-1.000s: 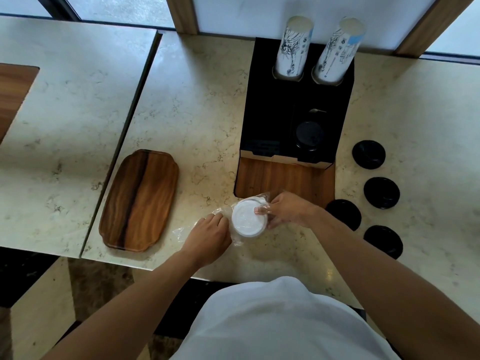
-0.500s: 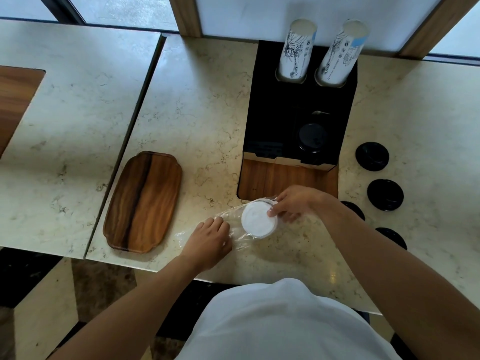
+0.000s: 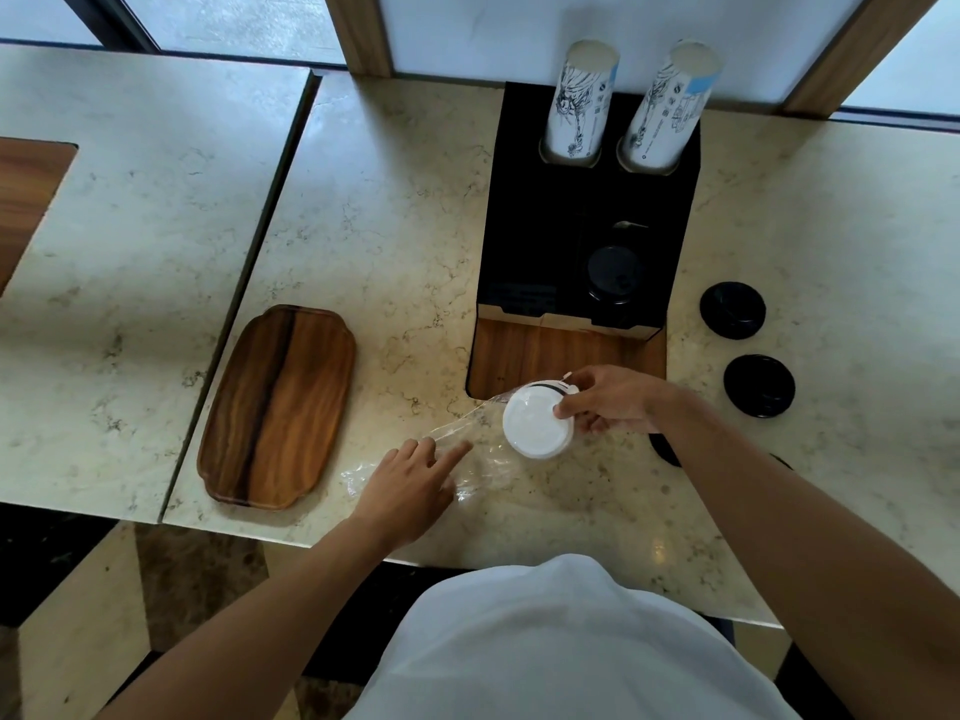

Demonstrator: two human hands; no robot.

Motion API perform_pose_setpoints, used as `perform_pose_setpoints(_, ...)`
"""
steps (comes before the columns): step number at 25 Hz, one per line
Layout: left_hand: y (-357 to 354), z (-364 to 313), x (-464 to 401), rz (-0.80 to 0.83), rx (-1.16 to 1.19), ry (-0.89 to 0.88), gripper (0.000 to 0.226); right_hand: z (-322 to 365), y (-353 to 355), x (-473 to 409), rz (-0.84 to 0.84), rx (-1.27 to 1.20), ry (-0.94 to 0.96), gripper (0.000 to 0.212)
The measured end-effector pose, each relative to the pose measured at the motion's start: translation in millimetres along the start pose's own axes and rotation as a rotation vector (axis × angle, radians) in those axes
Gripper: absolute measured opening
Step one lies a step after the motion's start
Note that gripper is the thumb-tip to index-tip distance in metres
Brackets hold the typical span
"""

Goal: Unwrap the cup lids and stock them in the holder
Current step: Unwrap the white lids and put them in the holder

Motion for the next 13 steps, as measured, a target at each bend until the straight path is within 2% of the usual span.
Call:
perform_pose_setpoints(6, 5, 9, 2, 0.014, -0.052, 0.055, 0.059, 5, 12, 0, -0.073, -0.153, 0.009, 0.098)
perform_pose_setpoints(8, 6, 17, 6, 0.019, -0.063, 0.119, 0.059, 8, 11, 3, -0.057, -0.195, 0.018, 0.091)
perform_pose_setpoints(11, 9, 31, 12, -0.004, -0.055, 0.204, 0.059, 11, 6, 5, -0.033, -0.242, 0.031, 0.058)
perform_pose_setpoints(13, 11, 42, 17, -0.013, -0.064, 0.286, 0.059, 10, 0, 8, -0.046, -0.285, 0.017, 0.047)
Point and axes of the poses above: each hand's wrist, its own x-axis away from the middle knuckle, its own y-axis out of the back of the hand, z = x × y, the point moved 9 cm from there along -x, towards the middle knuckle, and after that the axes turned 12 degrees about -z, right-handed, at the moved point
